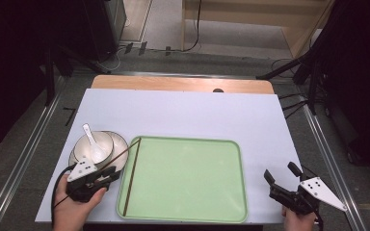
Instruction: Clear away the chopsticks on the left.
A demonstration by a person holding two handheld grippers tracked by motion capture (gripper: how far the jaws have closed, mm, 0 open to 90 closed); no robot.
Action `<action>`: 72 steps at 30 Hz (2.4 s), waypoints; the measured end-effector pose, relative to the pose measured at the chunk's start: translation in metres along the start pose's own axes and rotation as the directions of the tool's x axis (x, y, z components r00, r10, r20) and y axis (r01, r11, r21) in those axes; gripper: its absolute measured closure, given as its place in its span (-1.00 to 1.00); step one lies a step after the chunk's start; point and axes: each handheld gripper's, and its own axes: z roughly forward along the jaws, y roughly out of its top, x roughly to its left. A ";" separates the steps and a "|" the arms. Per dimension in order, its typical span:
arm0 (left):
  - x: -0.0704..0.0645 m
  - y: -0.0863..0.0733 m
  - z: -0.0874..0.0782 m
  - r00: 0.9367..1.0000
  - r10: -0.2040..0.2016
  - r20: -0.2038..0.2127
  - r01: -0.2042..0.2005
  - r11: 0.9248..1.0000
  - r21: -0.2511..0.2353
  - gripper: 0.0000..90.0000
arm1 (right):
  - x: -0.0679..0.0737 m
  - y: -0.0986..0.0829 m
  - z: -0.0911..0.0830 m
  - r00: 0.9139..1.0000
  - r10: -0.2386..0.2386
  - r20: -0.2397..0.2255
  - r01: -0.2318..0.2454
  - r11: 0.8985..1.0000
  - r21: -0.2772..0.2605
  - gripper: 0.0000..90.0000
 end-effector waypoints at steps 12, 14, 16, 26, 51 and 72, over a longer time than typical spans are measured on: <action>0.031 -0.014 -0.014 0.996 -0.012 -0.085 0.016 0.999 0.044 0.50 | 0.000 0.000 0.001 1.000 -0.001 0.004 0.001 1.000 0.008 -0.71; 0.029 -0.014 -0.008 0.996 0.001 -0.092 0.005 0.998 0.067 0.48 | -0.001 0.000 0.001 1.000 0.002 0.003 -0.002 1.000 0.010 -0.71; 0.029 -0.014 -0.006 0.996 0.003 -0.093 0.004 0.997 0.074 0.49 | -0.001 -0.001 0.002 1.000 0.008 0.002 -0.008 1.000 0.013 -0.71; 0.021 -0.010 0.002 0.995 0.077 -0.070 -0.068 0.991 0.118 0.89 | -0.002 -0.001 0.001 1.000 0.008 0.002 -0.008 1.000 0.014 -0.71; -0.074 0.011 0.053 0.992 0.027 0.127 -0.038 0.996 0.083 0.89 | -0.001 -0.001 0.002 1.000 0.003 0.001 -0.003 1.000 0.010 -0.71; -0.099 0.004 0.080 0.995 0.037 0.094 -0.052 0.985 0.167 0.85 | -0.003 -0.001 0.001 1.000 0.006 0.003 -0.006 1.000 0.008 -0.71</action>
